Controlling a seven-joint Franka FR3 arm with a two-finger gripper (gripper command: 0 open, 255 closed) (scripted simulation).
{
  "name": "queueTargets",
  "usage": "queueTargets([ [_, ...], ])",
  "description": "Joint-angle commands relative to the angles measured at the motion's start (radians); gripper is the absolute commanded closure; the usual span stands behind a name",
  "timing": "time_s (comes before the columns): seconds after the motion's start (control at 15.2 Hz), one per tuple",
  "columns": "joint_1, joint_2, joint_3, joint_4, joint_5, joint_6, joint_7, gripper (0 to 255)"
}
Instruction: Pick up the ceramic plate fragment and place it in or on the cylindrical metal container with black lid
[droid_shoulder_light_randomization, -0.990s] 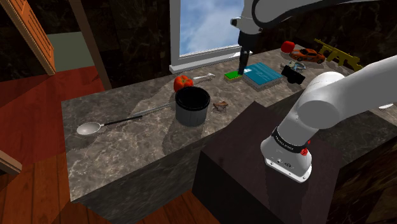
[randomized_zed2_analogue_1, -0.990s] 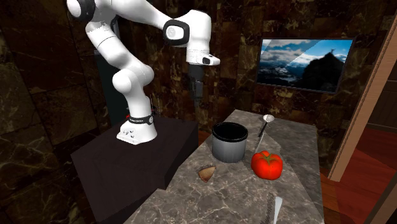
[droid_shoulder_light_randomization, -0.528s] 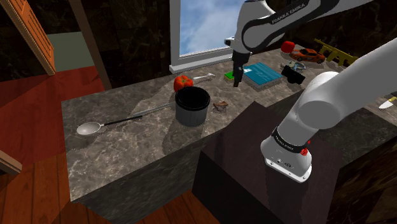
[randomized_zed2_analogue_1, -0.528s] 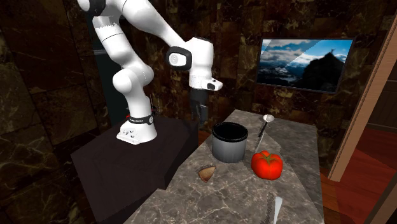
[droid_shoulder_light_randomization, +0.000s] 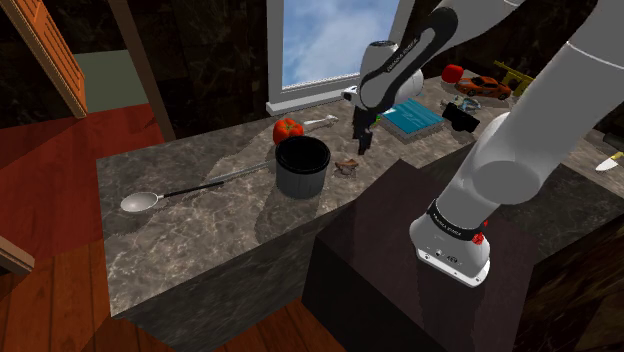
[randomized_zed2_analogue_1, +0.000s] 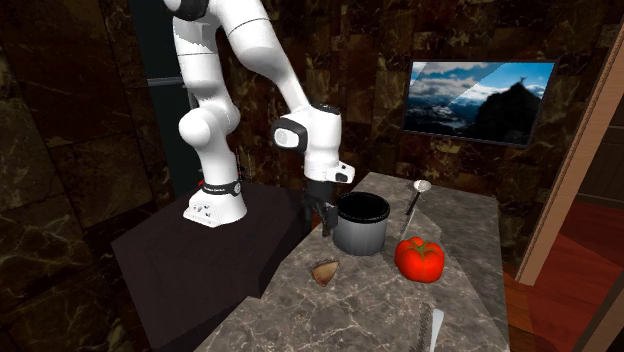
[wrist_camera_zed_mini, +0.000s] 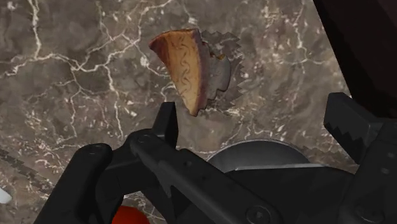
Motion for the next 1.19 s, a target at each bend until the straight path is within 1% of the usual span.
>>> queueTargets([
  [0.0,0.018,0.115,-0.005,0.023,0.1,0.089,-0.123,0],
  [0.13,0.003,0.224,0.033,0.055,0.229,0.156,-0.262,0],
  [0.2,-0.023,0.275,0.069,0.074,0.288,0.186,-0.328,0],
  [0.33,-0.09,0.374,0.151,0.117,0.376,0.238,-0.44,0],
  [0.4,-0.116,0.402,0.178,0.131,0.388,0.253,-0.464,0],
  [0.86,-0.196,0.524,0.271,0.167,0.446,0.344,-0.512,0],
  [1.12,-0.203,0.534,0.278,0.171,0.449,0.352,-0.515,0],
])
